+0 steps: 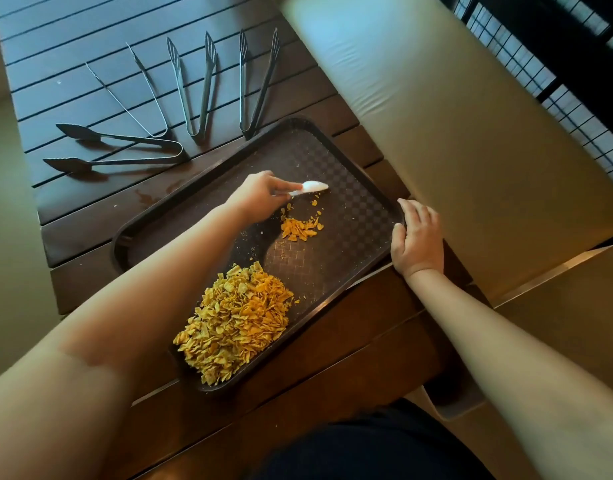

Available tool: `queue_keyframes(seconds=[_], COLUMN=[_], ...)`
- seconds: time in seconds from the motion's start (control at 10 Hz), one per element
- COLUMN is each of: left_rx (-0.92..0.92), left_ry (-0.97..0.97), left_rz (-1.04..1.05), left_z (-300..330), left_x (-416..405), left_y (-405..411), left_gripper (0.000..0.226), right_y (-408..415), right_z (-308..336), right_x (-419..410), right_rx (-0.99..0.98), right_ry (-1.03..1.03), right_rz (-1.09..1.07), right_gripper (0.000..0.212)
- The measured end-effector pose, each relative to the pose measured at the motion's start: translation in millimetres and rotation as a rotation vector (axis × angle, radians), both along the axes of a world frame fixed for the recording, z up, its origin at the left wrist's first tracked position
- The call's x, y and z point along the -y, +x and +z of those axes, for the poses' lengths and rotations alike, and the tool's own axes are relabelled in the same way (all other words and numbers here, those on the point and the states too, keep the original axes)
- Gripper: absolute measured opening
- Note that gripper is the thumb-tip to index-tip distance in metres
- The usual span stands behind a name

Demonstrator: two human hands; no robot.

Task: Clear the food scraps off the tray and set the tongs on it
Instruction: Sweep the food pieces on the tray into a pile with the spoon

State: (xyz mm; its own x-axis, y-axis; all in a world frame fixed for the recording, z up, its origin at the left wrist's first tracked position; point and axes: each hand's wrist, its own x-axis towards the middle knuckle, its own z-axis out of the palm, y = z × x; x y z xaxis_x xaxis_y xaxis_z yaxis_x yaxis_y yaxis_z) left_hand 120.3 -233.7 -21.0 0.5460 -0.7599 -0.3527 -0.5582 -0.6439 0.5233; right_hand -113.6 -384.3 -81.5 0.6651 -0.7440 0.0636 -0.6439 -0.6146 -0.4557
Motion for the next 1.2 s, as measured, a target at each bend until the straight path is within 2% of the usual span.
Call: queue_keyframes(seconds=[0.3,0.4,0.5,0.6,0.9,1.0,1.1,1.2], left_rx=[-0.25,-0.285,-0.169,-0.059,-0.201,-0.242,-0.157,-0.037], left_ry=[0.225,0.209,-0.028,-0.069,0.201,0.209,0.009,-0.136], left_rz=[-0.11,-0.091,0.116,0.218,-0.073,-0.066,0.073,0.228], left_z=[19,23,15,3,12,21,18,7], left_x=[-39,-46,-38,-29,-57,-57,-41,-21], left_y=[16,24,23,16,16,18,12,5], left_gripper=[0.031,0.031,0.032,0.034,0.033,0.033,0.034,0.034], right_y=[0,0,0,0,-1,0,0,0], right_z=[0,0,0,1,0,0,0,-1], right_x=[0,0,1,0,1,0,-1,0], right_rx=[0.009,0.016,0.011,0.014,0.006,0.004,0.009,0.002], right_ry=[0.006,-0.01,-0.009,-0.013,-0.015,-0.02,-0.017,-0.018], right_rz=[0.0,0.004,0.002,0.003,0.005,0.003,0.007,0.006], right_gripper=[0.051,0.052,0.05,0.05,0.051,0.055,0.059,0.055])
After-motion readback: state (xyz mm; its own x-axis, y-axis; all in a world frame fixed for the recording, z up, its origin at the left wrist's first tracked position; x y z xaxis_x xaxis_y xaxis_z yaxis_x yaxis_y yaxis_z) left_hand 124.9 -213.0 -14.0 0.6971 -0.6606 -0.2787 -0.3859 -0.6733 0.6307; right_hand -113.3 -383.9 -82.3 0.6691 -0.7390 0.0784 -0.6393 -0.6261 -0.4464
